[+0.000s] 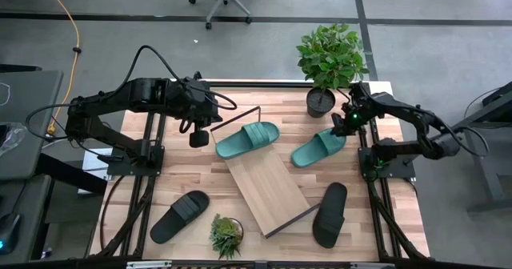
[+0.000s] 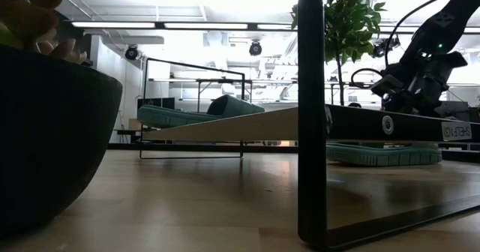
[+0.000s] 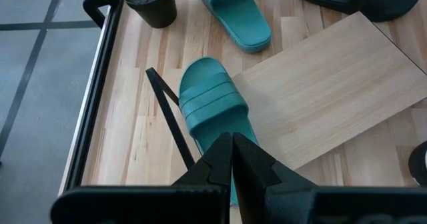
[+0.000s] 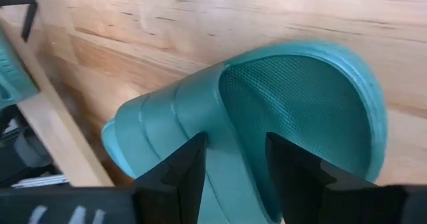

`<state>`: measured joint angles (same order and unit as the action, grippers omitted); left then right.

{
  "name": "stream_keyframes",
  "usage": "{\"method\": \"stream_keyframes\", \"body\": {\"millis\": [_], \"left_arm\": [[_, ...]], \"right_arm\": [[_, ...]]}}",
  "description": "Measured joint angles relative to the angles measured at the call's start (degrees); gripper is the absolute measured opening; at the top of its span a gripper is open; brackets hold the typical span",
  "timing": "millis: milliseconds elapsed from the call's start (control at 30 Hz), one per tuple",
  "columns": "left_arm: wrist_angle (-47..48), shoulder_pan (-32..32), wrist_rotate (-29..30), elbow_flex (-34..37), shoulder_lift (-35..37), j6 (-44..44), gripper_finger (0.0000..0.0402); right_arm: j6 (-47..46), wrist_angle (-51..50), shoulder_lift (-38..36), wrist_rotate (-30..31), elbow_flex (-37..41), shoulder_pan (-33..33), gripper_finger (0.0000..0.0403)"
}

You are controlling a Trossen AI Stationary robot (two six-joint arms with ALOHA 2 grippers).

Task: Pick and place slides into the shelf
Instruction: Put the green slide on the shelf

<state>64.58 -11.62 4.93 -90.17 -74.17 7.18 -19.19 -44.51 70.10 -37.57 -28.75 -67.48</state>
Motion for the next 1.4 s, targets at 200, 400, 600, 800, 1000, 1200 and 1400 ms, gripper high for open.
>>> {"method": "stream_keyframes", "body": {"millis": [200,400,600,800,1000,1200,1400], "left_arm": [[0.07,0.0,0.0,0.02,0.0,0.07,0.0003],[0.09,0.0,0.0,0.02,0.0,0.31,0.0003],[0.09,0.0,0.0,0.02,0.0,0.32,0.0003],[0.06,0.0,0.0,0.02,0.0,1.21,0.0003],[0.03,0.0,0.28,0.01,0.0,1.38,0.0003],[0.04,0.0,0.46,0.02,0.0,1.38,0.0003],[0.04,0.0,0.44,0.02,0.0,1.36,0.0003]], "right_arm": [[0.3,0.7,1.35,-1.99,0.0,0.02,0.0147],[1.63,1.16,1.78,-6.1,0.0,0.03,0.0147],[2.76,1.41,1.78,-9.65,0.0,0.33,0.0147],[2.76,2.07,1.78,-9.61,0.0,3.38,0.0147],[2.27,2.29,2.61,-8.28,0.0,6.55,0.0147],[2.13,2.93,3.84,-8.0,0.0,8.61,0.0147],[1.68,2.92,4.36,-7.91,0.0,9.4,0.0137]]}}
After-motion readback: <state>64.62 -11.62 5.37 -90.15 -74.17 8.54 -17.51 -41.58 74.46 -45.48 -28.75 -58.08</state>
